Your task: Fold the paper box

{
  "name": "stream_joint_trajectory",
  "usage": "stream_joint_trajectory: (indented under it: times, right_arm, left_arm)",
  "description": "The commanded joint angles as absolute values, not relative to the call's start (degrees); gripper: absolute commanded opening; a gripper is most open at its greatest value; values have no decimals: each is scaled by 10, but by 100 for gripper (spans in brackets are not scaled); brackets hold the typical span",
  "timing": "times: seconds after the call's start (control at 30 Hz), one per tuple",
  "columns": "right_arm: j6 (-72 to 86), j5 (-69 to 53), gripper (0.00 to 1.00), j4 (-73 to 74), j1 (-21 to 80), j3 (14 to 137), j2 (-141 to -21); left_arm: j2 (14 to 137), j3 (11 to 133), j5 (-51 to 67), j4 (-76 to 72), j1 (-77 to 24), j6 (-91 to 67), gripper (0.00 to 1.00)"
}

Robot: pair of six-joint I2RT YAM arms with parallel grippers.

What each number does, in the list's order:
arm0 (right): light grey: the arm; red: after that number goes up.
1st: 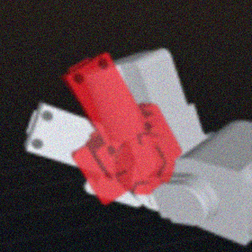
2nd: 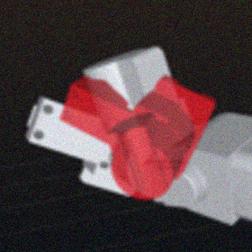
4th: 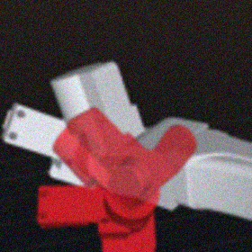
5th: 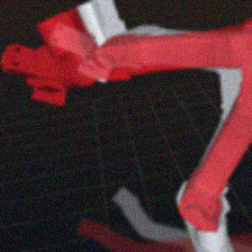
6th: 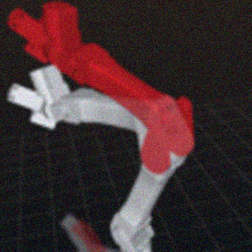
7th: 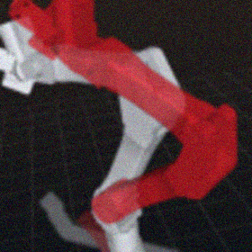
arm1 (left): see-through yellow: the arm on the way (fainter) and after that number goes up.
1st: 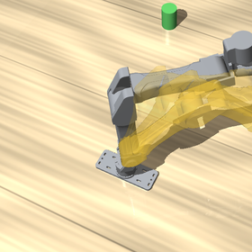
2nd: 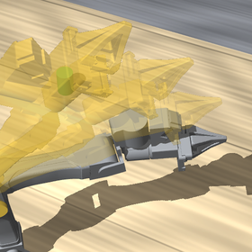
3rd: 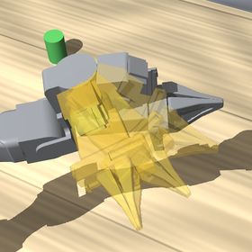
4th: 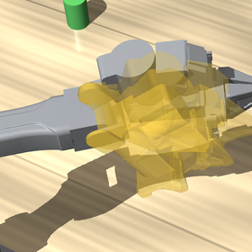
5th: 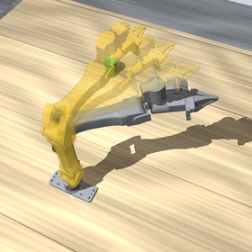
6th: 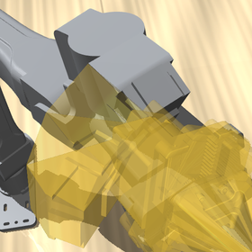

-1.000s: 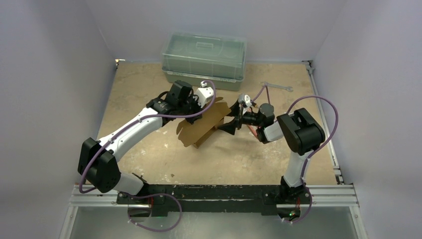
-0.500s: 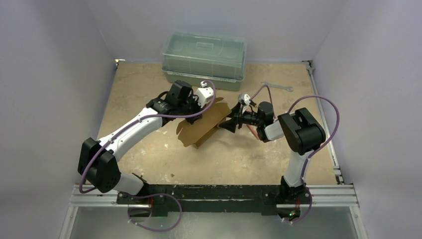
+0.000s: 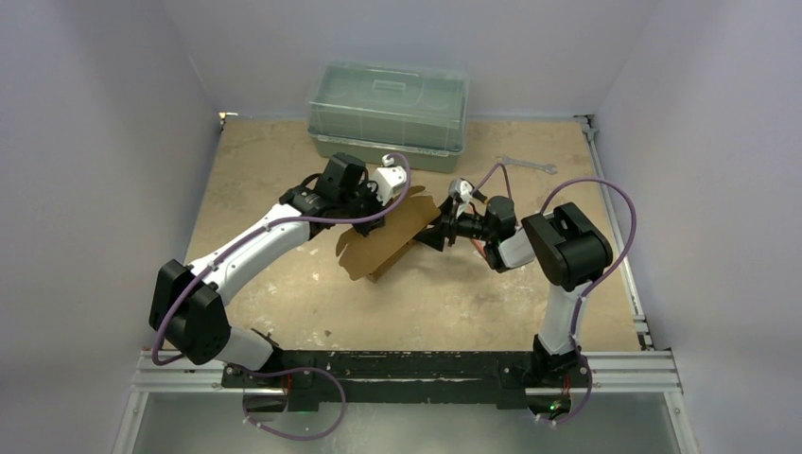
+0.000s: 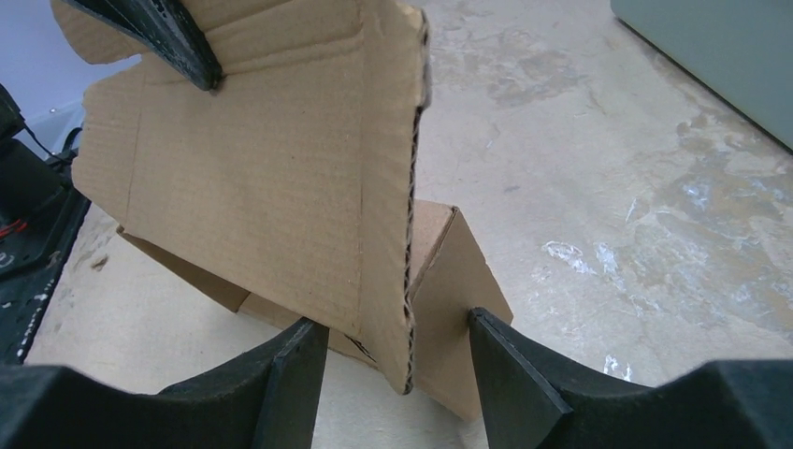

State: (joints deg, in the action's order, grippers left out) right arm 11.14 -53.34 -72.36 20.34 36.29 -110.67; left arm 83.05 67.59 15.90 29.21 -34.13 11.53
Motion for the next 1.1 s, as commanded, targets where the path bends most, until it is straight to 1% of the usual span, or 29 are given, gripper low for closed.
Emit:
stream_joint_trajectory:
  times: [0.0, 0.23, 0.33, 0.4, 0.47, 0.57, 0.73, 0.9, 0.97, 1.0, 1.07]
  right_arm:
    - [81, -529, 60, -720, 210, 375, -1101]
    - [74, -524, 57, -701, 209, 381, -1106]
    - [80, -526, 49, -705, 209, 385, -1108]
    - [86, -532, 46, -717, 210, 385, -1107]
    - [100, -536, 43, -745, 210, 379, -1106]
    - [115, -539, 36, -779, 210, 370, -1104]
    - [113, -542, 19, -780, 210, 369, -1099]
    - [95, -548, 5, -719, 210, 386, -1069]
    - [72, -547, 2, -660, 210, 399, -1051]
    - [53, -542, 1, -615, 210, 408, -1039]
    - [17, -539, 1, -525, 210, 433, -1016]
  left_arm:
    - [839, 677, 170, 292, -337, 120, 0]
    - [835, 675, 170, 290, -337, 118, 0]
    - [834, 674, 168, 292, -337, 118, 0]
    - [833, 673, 169, 291, -337, 117, 0]
    - [831, 672, 170, 291, -337, 116, 0]
    - [830, 674, 172, 291, -337, 114, 0]
    - [830, 682, 169, 293, -337, 105, 0]
    - [834, 696, 165, 301, -336, 80, 0]
    - [841, 710, 166, 311, -334, 64, 0]
    - [844, 719, 166, 319, -333, 56, 3]
    - [851, 738, 167, 339, -329, 42, 12]
